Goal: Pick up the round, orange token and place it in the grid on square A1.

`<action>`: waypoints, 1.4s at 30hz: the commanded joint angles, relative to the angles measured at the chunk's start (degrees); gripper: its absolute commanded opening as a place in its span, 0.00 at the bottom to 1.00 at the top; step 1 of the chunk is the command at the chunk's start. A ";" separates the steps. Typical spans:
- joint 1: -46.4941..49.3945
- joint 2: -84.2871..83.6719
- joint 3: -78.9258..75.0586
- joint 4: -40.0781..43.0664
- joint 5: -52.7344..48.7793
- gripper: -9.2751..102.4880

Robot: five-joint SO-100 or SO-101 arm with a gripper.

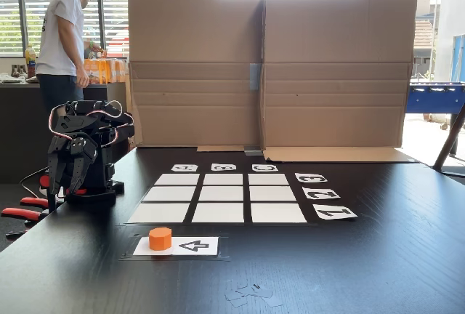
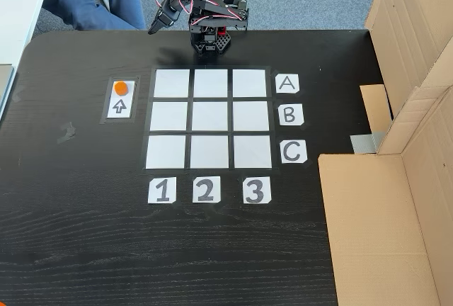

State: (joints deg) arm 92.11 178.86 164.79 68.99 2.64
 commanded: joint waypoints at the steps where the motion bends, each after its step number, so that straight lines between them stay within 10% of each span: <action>1: 4.04 -7.56 -1.23 -0.97 -5.01 0.23; 42: -5.01 -58.71 -42.89 -2.46 -5.19 0.34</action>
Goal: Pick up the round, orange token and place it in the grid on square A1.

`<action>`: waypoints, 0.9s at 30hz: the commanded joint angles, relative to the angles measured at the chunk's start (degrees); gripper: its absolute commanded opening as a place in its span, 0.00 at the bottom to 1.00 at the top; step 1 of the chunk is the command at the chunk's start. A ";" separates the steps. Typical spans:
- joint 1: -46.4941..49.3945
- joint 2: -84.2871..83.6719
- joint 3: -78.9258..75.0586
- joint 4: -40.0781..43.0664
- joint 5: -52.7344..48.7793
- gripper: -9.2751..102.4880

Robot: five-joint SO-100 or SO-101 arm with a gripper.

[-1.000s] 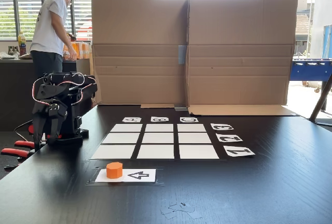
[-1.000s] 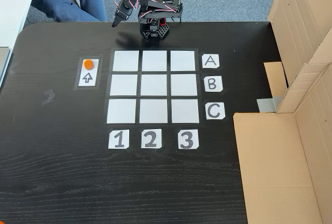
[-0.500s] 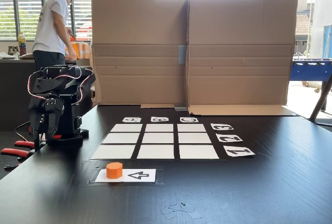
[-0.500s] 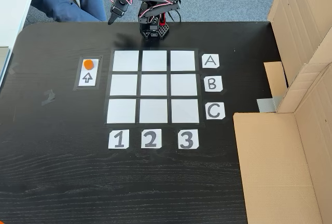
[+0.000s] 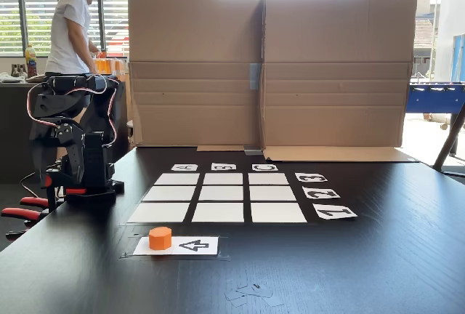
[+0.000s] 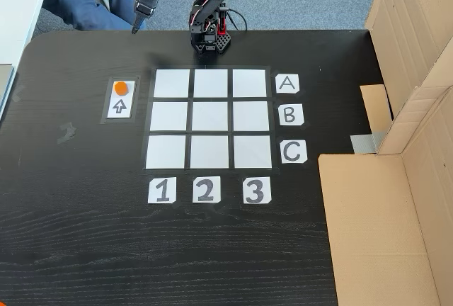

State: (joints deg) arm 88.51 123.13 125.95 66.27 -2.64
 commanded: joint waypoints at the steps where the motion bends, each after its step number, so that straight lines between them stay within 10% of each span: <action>1: -2.02 -4.57 -4.92 0.35 0.26 0.34; 27: -25.66 -29.18 -23.82 5.80 10.63 0.34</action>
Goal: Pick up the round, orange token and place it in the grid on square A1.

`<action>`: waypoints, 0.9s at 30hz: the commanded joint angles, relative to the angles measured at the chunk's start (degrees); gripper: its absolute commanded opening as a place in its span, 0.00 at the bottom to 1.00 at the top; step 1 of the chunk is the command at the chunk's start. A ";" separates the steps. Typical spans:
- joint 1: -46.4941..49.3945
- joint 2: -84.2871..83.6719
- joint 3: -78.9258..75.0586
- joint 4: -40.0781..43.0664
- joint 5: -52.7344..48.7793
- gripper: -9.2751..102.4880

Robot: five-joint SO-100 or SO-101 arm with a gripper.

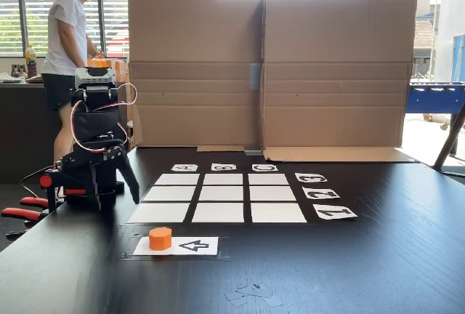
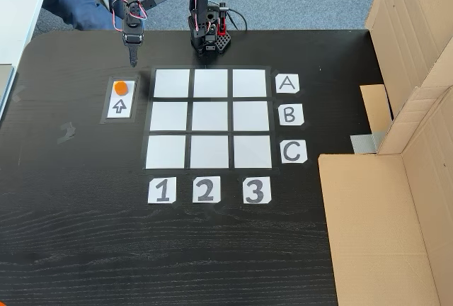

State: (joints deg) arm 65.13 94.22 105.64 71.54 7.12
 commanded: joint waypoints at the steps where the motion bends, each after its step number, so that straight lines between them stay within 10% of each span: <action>1: -3.08 -0.88 -4.66 0.53 1.58 0.34; 27: -13.54 -21.97 -26.46 0.26 12.74 0.36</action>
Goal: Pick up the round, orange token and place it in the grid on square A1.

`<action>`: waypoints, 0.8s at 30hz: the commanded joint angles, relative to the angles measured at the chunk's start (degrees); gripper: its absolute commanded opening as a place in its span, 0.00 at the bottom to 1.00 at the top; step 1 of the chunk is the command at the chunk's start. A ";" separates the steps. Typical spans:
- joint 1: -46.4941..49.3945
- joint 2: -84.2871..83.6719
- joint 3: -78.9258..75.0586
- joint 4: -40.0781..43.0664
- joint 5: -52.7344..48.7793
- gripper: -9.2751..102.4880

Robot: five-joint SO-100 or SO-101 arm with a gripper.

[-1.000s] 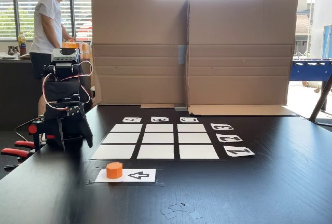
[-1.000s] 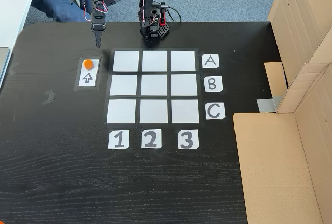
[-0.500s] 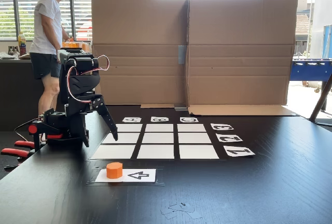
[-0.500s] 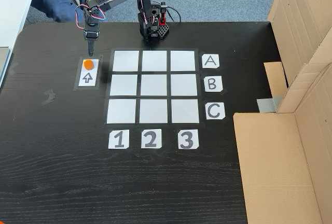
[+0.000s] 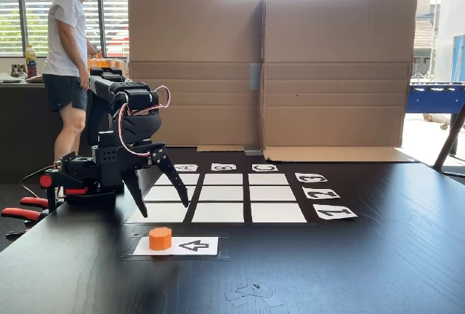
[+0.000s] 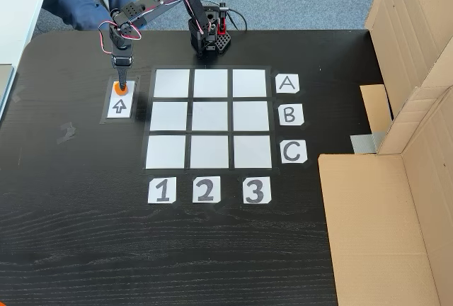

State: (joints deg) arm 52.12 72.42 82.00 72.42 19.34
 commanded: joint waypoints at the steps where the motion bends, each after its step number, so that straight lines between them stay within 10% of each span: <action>1: -0.53 -0.79 -3.34 -0.62 0.79 0.36; 24: 0.88 -7.56 -6.42 -1.14 3.52 0.35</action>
State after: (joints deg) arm 52.29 64.60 77.26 71.72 22.32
